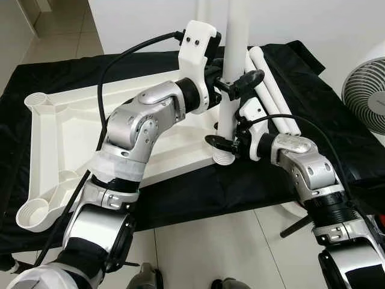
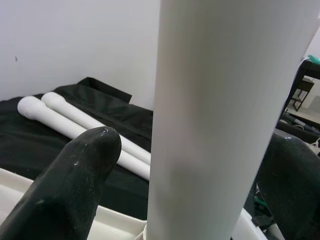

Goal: Building children table

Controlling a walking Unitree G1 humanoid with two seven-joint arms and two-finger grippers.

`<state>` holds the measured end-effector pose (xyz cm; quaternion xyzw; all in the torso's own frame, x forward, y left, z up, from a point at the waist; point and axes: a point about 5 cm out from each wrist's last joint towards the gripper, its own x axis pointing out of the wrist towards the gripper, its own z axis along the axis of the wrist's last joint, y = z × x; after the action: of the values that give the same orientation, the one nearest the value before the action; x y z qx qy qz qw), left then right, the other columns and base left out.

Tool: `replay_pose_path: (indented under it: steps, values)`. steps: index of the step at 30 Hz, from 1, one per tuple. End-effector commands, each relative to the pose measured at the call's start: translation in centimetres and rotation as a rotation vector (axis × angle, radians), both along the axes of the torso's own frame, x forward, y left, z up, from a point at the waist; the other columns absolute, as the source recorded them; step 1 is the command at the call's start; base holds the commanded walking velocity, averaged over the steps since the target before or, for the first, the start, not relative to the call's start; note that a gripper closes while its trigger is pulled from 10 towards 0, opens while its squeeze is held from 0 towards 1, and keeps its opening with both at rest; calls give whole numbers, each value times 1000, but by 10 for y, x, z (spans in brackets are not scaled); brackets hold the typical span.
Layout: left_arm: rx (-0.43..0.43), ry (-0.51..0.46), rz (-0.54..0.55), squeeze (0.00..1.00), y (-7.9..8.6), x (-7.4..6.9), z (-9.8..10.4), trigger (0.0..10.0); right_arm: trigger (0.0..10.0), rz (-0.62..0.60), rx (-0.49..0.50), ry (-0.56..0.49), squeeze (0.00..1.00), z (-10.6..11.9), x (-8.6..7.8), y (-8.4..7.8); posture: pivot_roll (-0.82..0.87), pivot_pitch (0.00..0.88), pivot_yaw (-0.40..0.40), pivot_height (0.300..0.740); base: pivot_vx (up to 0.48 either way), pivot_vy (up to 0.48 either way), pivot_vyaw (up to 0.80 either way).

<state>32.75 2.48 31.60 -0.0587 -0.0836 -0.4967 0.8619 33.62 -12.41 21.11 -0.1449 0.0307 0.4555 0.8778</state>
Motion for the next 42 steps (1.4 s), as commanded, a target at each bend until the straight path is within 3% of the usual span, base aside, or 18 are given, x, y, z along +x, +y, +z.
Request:
replay_pose_path:
  steps: [1,3,4,20,21,29,30,33,34,39,40,42]
  values:
    - [19,7,-6,0,0,2,0,7843,10000,-1,-31,18,0,-5,-1,-2,-88,61,47,740,0,0,0]
    - [24,10,-6,0,0,2,0,7843,10000,-5,-31,19,0,-5,-1,-2,-88,61,47,740,0,0,0]
    - [32,16,-6,0,0,3,-1,0,10000,-10,-28,20,0,-5,-1,-3,-86,63,49,740,0,0,0]
    - [71,28,11,0,1,6,-5,0,10000,-82,-4,12,0,-3,4,-9,-85,68,57,740,0,0,0]
    - [86,15,37,0,3,8,-3,10000,10000,-135,43,16,1000,0,8,-12,-82,72,54,740,0,0,0]
    - [70,-40,169,0,12,15,8,10000,10000,-306,65,-51,1000,2,18,-11,-85,74,54,740,0,0,0]
    - [60,-46,205,0,14,17,10,10000,10000,-330,70,-68,800,2,18,-7,-89,74,54,740,0,0,0]
    - [50,-52,246,0,16,19,12,10000,10000,-354,76,-87,800,2,18,-2,-89,74,54,740,0,0,0]
    - [45,-58,278,0,17,20,14,10000,10000,-381,81,-105,0,2,18,4,-90,74,54,740,0,0,0]
    - [49,-82,333,0,15,19,16,10000,10000,-472,87,-166,0,-1,15,21,-89,75,54,740,0,0,0]
    - [20,-74,338,0,13,18,18,10000,10000,-517,98,-189,0,-4,14,31,-89,75,54,740,0,0,0]
    - [8,-78,345,0,11,17,21,10000,10000,-557,103,-208,0,-5,14,36,-82,75,51,740,0,0,0]
